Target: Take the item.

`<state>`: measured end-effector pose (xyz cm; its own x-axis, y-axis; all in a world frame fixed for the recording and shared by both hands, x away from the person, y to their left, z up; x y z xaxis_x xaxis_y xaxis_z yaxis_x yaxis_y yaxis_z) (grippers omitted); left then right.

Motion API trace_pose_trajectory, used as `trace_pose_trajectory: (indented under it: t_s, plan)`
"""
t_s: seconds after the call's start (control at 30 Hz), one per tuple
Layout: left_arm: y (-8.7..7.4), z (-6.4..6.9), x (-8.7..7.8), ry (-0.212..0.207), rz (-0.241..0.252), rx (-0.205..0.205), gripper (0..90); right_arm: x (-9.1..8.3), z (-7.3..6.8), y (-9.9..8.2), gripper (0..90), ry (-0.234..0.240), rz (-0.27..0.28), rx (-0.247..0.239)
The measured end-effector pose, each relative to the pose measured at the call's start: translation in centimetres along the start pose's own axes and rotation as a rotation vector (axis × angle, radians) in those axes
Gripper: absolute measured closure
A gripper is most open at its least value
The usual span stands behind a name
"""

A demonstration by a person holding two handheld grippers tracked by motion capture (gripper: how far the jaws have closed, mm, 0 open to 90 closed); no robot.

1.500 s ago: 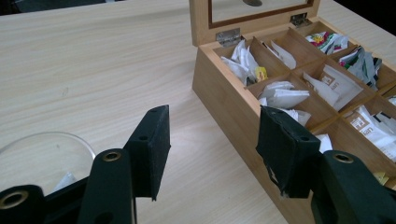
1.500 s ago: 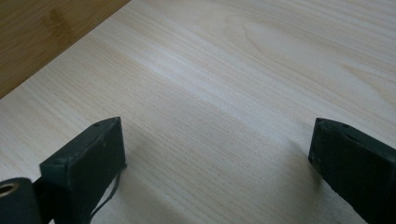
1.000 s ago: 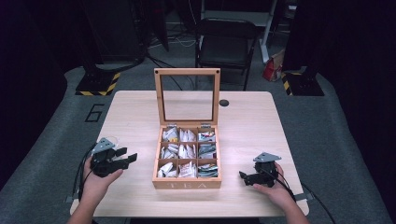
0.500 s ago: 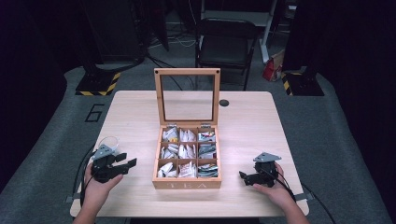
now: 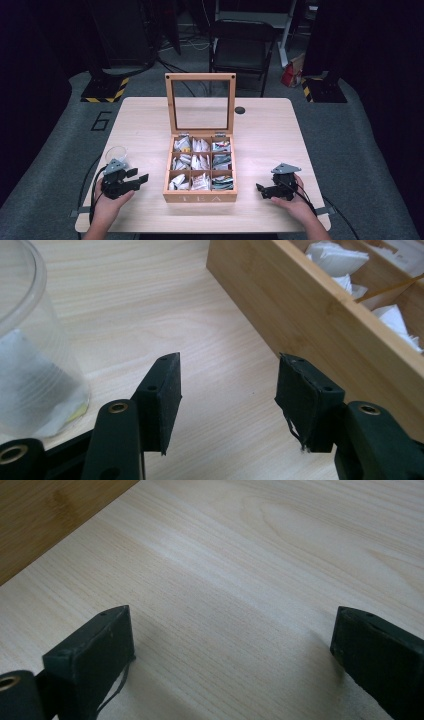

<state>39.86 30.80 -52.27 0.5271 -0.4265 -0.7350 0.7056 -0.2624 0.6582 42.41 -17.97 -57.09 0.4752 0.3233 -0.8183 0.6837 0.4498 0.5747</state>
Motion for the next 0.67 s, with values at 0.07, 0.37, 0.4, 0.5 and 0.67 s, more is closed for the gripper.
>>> trace_pose_trajectory:
  t_s: [0.07,0.37,0.4,0.5,0.67]
  plan:
    - [-0.18,-0.07,0.16,0.002,-0.008,-0.002,43.5,0.0,0.0,0.0,3.0,0.0,0.0,0.0]
    - [-0.64,-0.29,0.64,-0.006,-0.042,-0.005,43.3,0.0,0.0,0.0,3.0,0.0,0.0,0.0]
    - [-0.68,-0.34,0.69,-0.004,-0.049,0.001,42.7,0.0,0.0,0.0,3.0,0.0,0.0,0.0]
    - [-0.68,-0.35,0.81,-0.005,-0.043,-0.007,42.2,0.0,0.0,0.0,3.0,0.0,0.0,0.0]
    - [-0.75,-0.31,0.79,-0.01,-0.053,-0.006,41.8,0.0,0.0,0.0,3.0,0.0,0.0,0.0]
Point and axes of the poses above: each handheld gripper's, and its own axes: x roughly forward along the jaws, y roughly out of its top, z roughly to its right, the point moved 6 cm from there along x, roughly forward along the jaws, and after that the axes turned 11 degrees about -z, right-handed, at the moved point
